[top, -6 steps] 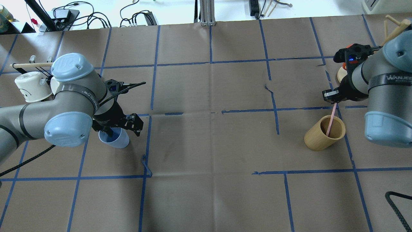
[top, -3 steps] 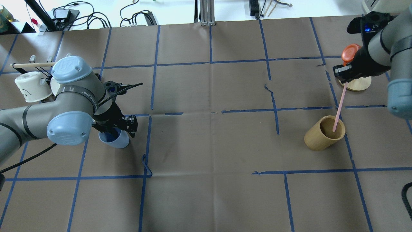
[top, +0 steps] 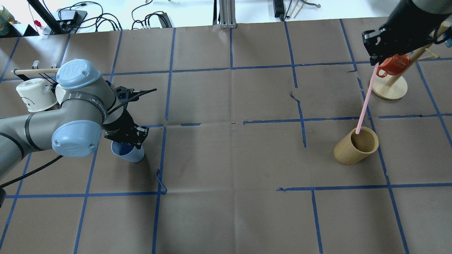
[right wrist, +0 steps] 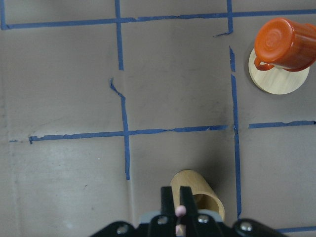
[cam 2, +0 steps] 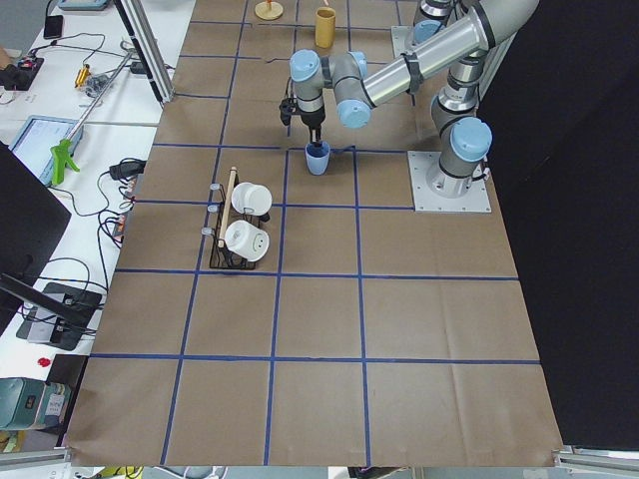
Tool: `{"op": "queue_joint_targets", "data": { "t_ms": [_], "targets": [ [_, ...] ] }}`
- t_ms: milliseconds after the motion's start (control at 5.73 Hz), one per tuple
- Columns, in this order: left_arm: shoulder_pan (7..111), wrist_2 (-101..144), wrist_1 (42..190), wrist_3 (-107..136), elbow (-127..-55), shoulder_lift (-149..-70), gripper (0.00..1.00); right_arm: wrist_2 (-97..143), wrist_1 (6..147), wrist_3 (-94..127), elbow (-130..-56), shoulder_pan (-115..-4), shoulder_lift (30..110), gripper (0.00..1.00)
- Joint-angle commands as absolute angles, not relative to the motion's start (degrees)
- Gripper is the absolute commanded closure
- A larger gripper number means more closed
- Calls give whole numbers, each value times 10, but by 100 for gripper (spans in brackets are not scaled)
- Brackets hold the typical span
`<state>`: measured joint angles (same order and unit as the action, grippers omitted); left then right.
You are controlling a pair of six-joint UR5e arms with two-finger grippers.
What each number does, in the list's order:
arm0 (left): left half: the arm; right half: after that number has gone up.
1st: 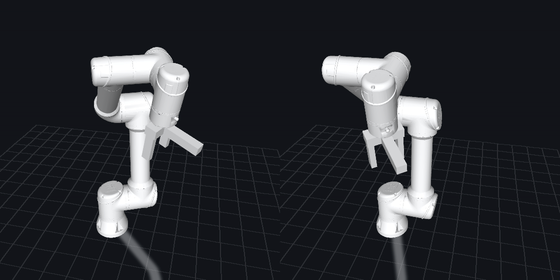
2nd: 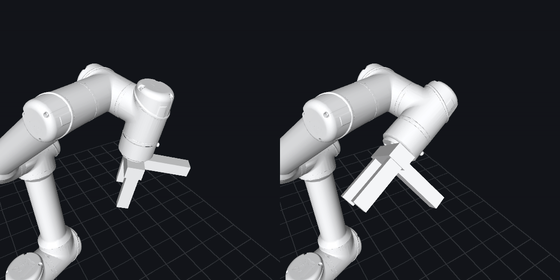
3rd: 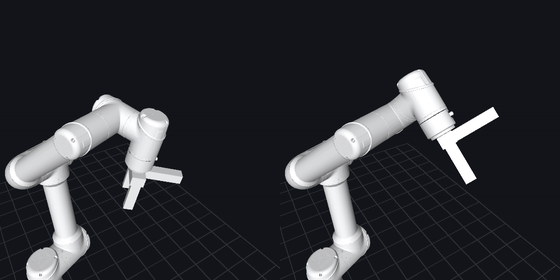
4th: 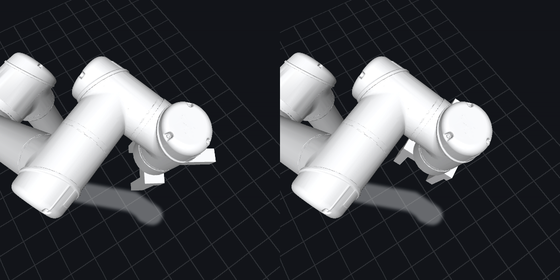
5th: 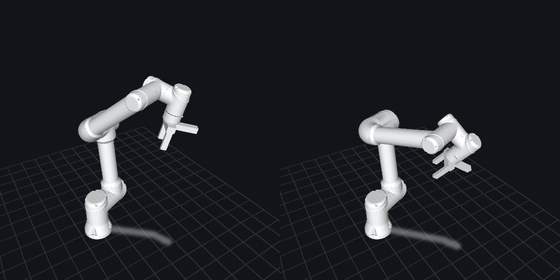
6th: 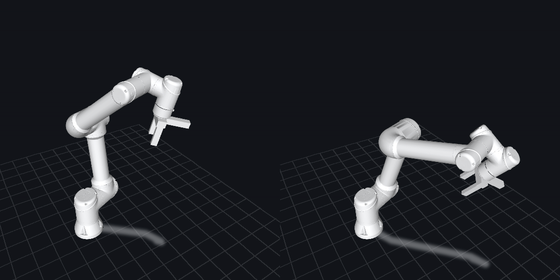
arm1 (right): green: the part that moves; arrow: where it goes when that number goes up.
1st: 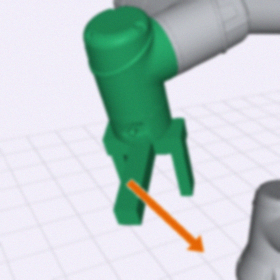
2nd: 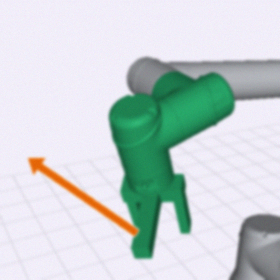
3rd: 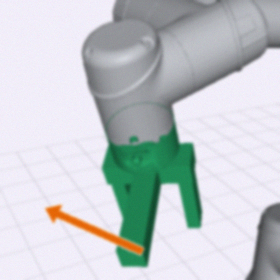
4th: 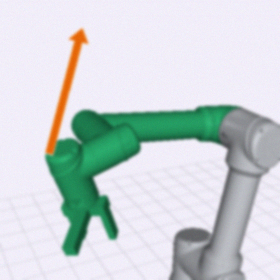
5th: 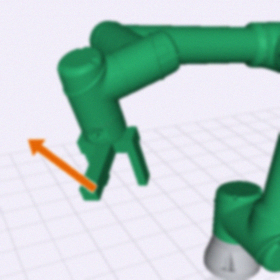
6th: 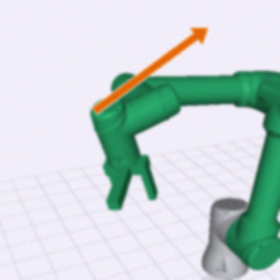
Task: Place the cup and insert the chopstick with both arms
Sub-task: 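Carry the blue cup to table center with the left while the right lifts the chopstick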
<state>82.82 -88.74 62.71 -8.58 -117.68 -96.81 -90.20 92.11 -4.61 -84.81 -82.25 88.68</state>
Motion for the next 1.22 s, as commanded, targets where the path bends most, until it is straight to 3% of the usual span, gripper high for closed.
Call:
{"op": "queue_joint_targets", "data": {
  "t_ms": [0, 698, 1048],
  "targets": [
    [847, -852, 634, -37, -1124, -977, 100, -903, 838, -13, -749, -846, 831, 92],
    [1048, -852, 629, 201, -926, -1093, 97, -900, 836, 40, -762, -896, 833, 92],
    [1119, -851, 621, 243, -897, -1144, 96, -897, 846, 36, -798, -896, 851, 92]
  ]
}}
